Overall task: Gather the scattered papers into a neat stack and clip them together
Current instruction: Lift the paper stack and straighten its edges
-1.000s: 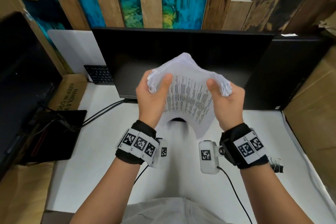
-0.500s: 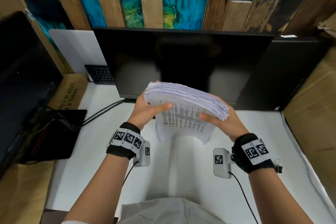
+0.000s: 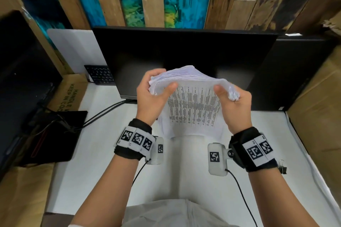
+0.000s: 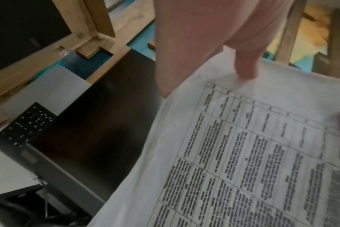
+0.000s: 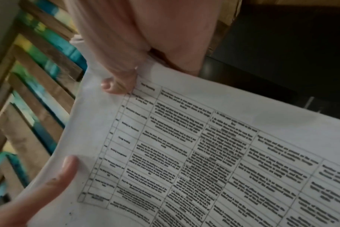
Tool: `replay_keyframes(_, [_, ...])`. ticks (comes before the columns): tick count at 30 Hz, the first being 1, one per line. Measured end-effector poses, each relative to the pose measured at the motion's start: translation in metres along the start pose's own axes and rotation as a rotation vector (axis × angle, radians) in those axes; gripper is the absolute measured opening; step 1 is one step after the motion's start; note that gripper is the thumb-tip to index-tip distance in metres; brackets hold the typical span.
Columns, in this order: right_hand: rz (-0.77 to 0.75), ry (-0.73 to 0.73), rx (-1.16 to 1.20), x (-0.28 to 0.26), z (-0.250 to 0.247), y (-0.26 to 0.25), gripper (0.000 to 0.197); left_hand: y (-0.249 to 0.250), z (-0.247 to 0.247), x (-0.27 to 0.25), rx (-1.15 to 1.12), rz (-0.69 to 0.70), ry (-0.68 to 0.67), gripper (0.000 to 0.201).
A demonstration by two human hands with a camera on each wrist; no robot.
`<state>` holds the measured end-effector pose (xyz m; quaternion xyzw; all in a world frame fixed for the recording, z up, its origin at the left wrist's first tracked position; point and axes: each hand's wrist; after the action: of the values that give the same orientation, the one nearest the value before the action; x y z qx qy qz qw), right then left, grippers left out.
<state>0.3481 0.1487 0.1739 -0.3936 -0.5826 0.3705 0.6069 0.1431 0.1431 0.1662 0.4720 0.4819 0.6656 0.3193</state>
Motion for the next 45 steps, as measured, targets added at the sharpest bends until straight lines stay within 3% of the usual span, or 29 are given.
replay_keyframes(2, [0.02, 0.01, 0.03, -0.003, -0.005, 0.001, 0.013, -0.004, -0.011, -0.001, 0.02, -0.033, -0.043, 0.05])
replay_keyframes(3, [0.07, 0.002, 0.014, -0.006, -0.007, 0.005, 0.014, -0.01, -0.014, -0.003, 0.049, -0.077, -0.062, 0.048])
replay_keyframes(7, [0.275, -0.12, -0.087, -0.023, -0.009, 0.022, 0.026, -0.02, -0.009, -0.014, 0.138, -0.201, -0.026, 0.022])
replay_keyframes(10, [0.141, -0.076, -0.129, -0.013, -0.019, 0.011, 0.035, -0.006, -0.008, -0.009, 0.185, -0.118, -0.001, 0.017])
replay_keyframes(12, [-0.001, -0.11, -0.306, 0.001, -0.028, 0.0, 0.029, 0.007, -0.005, -0.003, 0.246, -0.053, -0.063, 0.012])
replay_keyframes(14, [-0.043, -0.285, -0.587, 0.011, -0.028, -0.009, 0.014, 0.017, 0.001, -0.002, 0.361, 0.014, -0.189, 0.013])
replay_keyframes(17, [-0.005, -0.475, -0.736, 0.012, -0.015, -0.009, 0.03, 0.028, 0.012, -0.004, 0.529, 0.095, -0.335, 0.028])
replay_keyframes(20, [0.016, -0.399, -0.624, 0.01, -0.014, 0.002, 0.039, 0.022, 0.007, 0.0, 0.602, 0.008, -0.399, 0.019])
replay_keyframes(23, [0.159, -0.259, -0.439, 0.006, -0.034, 0.011, 0.03, -0.019, -0.034, -0.002, 0.913, -0.136, -0.494, 0.02])
replay_keyframes(26, [0.302, -0.119, -0.264, 0.002, -0.055, 0.014, 0.023, -0.058, -0.082, -0.01, 0.807, -0.324, -0.398, 0.01])
replay_keyframes(28, [0.362, -0.057, -0.191, -0.002, -0.063, 0.016, 0.019, -0.063, -0.096, -0.015, 0.551, -0.367, -0.253, 0.021])
replay_keyframes(30, [0.36, 0.005, -0.118, -0.005, -0.065, 0.022, 0.018, -0.057, -0.098, -0.014, 0.218, -0.383, -0.069, 0.015])
replay_keyframes(32, [0.34, 0.041, -0.034, -0.006, -0.065, 0.028, 0.017, -0.045, -0.094, -0.012, -0.036, -0.395, -0.005, 0.011])
replay_keyframes(33, [0.346, 0.038, -0.012, -0.007, -0.065, 0.034, 0.021, -0.043, -0.093, -0.012, -0.104, -0.404, -0.02, 0.02])
replay_keyframes(35, [0.399, -0.014, -0.043, -0.015, -0.061, 0.05, 0.033, -0.049, -0.09, -0.015, -0.088, -0.426, -0.06, 0.036])
replay_keyframes(37, [0.482, -0.068, -0.093, -0.031, -0.058, 0.074, 0.048, -0.061, -0.083, -0.026, -0.001, -0.454, -0.05, 0.037])
replay_keyframes(38, [0.52, -0.083, -0.103, -0.04, -0.056, 0.085, 0.047, -0.067, -0.077, -0.031, 0.039, -0.479, -0.025, 0.03])
replay_keyframes(40, [0.574, -0.055, -0.079, -0.054, -0.052, 0.097, 0.022, -0.079, -0.069, -0.041, 0.081, -0.537, 0.007, 0.014])
replay_keyframes(45, [0.483, 0.134, 0.006, -0.053, -0.044, 0.093, 0.013, -0.084, -0.051, -0.044, 0.001, -0.523, 0.184, 0.021])
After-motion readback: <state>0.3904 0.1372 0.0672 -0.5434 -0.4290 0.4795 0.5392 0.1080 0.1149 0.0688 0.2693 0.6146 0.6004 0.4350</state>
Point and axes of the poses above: each hand's wrist, its own x-axis towards the middle knuckle, its own z-axis out of the palm, y = z × x, and after that the axes turned 3 degrees about y, right-handed
